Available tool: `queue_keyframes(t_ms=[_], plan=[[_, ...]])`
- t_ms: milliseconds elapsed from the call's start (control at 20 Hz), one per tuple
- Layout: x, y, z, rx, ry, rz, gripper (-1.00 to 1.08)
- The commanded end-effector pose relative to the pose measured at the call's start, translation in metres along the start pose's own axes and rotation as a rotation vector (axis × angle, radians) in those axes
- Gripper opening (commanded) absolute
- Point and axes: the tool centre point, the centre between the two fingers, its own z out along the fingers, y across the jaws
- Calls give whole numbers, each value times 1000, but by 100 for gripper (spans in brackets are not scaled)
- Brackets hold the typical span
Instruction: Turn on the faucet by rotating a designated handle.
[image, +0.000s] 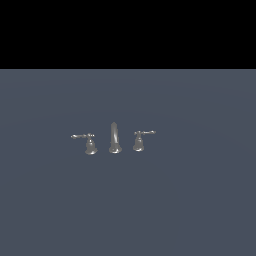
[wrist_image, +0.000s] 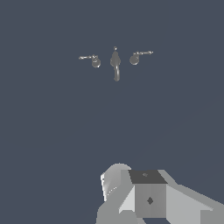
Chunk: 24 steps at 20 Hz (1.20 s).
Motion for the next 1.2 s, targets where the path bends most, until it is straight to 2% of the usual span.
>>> queue_keyframes(t_ms=[0, 600, 1150], plan=[[0, 0, 0, 0, 0, 0, -100], [20, -8, 24, 2, 4, 93, -100], [77, -21, 88, 8, 13, 334, -100]])
